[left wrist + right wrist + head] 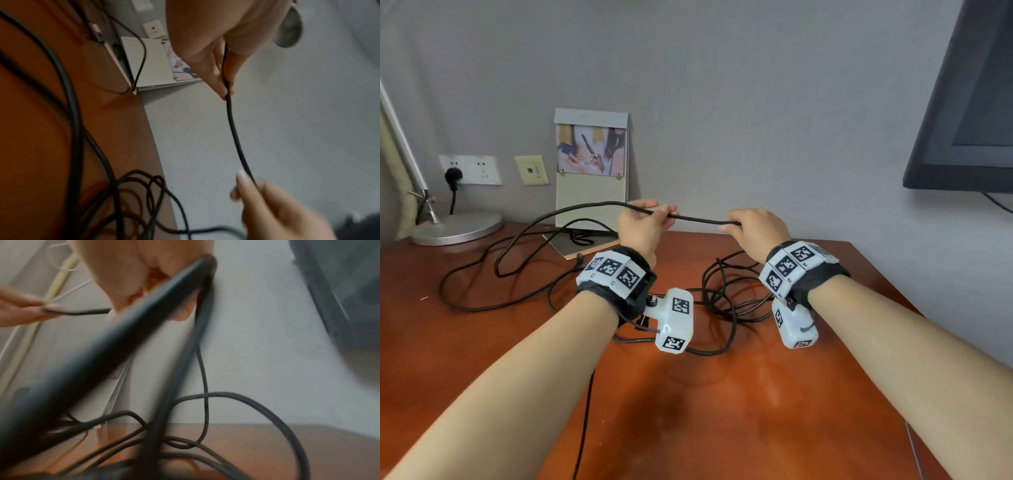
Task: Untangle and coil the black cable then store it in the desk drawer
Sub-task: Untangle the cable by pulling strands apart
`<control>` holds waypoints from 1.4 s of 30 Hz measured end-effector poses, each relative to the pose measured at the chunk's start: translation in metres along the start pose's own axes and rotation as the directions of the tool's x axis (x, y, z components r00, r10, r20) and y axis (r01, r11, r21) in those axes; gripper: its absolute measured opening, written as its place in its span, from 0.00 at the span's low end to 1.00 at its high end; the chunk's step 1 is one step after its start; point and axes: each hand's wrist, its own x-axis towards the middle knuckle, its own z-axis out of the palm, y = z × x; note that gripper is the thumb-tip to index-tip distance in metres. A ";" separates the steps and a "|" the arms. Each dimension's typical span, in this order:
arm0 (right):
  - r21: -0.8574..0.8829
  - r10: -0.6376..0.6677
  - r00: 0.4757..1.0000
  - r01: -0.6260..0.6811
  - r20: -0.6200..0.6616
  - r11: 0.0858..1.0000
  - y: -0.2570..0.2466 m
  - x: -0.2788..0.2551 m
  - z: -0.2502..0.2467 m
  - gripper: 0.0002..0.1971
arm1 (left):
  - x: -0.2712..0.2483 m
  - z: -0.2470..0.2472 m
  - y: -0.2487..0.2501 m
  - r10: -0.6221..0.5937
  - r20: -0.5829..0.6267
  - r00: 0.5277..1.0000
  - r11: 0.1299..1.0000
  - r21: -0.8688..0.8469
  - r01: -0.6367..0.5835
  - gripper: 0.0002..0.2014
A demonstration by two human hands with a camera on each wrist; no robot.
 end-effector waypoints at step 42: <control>-0.094 -0.043 0.999 0.044 0.020 0.995 0.016 0.006 0.035 0.25 | 0.007 0.028 -0.028 -0.108 0.156 0.982 0.978 -0.159 0.132 0.17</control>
